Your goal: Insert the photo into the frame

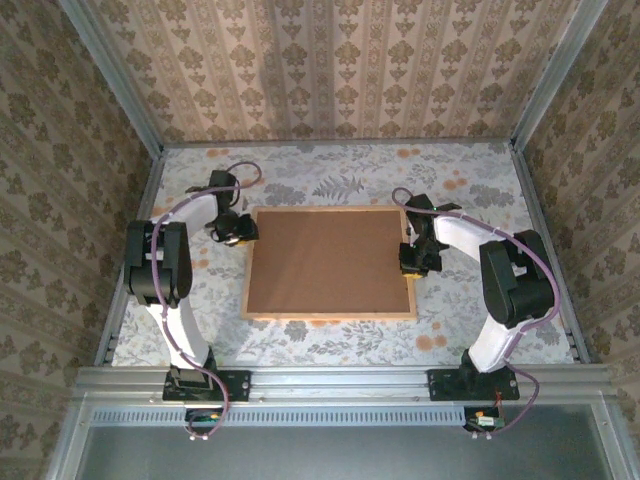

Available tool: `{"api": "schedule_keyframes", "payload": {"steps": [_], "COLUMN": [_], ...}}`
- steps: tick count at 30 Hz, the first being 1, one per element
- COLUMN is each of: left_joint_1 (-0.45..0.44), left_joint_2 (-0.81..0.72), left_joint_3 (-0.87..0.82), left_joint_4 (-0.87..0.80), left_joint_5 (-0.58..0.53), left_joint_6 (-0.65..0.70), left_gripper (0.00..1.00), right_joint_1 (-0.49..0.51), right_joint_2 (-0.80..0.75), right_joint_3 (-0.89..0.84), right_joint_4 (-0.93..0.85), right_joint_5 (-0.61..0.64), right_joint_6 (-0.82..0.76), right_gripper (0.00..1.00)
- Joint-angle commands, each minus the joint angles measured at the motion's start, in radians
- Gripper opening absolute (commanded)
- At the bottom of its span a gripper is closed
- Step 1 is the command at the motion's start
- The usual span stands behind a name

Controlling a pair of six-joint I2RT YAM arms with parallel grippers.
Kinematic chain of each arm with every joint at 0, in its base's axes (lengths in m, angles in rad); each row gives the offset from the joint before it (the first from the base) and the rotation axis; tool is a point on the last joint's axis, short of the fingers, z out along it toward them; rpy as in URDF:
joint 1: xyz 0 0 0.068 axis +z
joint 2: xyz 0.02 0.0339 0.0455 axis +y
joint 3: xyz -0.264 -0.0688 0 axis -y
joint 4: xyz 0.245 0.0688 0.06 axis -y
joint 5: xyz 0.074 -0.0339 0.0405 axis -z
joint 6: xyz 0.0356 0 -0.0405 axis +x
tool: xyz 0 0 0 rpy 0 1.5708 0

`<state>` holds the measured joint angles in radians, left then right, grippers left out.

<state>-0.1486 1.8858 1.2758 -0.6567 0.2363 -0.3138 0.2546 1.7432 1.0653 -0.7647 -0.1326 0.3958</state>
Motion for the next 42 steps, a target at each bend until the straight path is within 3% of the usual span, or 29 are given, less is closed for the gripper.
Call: {"api": "schedule_keyframes", "payload": {"steps": [1, 8, 18, 42], "left_joint_1": [0.008, -0.002, -0.003, -0.127], "left_joint_2": [0.03, 0.046, 0.049, 0.178], "left_joint_3": [-0.006, -0.012, -0.021, 0.052], "left_joint_4": [0.003, 0.009, 0.019, -0.087], "left_joint_5": [0.016, 0.036, 0.022, -0.059], "left_joint_6": [0.005, 0.005, 0.003, 0.082], "left_gripper": [0.3, 0.34, 0.3, 0.33], "right_joint_1": [0.014, 0.014, 0.014, 0.014], "right_joint_2": [0.047, 0.047, 0.045, 0.045], "right_joint_3": [0.001, 0.001, -0.001, -0.001], "right_joint_4": [0.046, 0.044, 0.047, 0.045], "right_joint_5": [0.016, 0.016, 0.014, 0.017], "right_joint_6": [0.004, 0.004, 0.003, 0.002], "right_gripper": [0.09, 0.09, 0.09, 0.09]}}
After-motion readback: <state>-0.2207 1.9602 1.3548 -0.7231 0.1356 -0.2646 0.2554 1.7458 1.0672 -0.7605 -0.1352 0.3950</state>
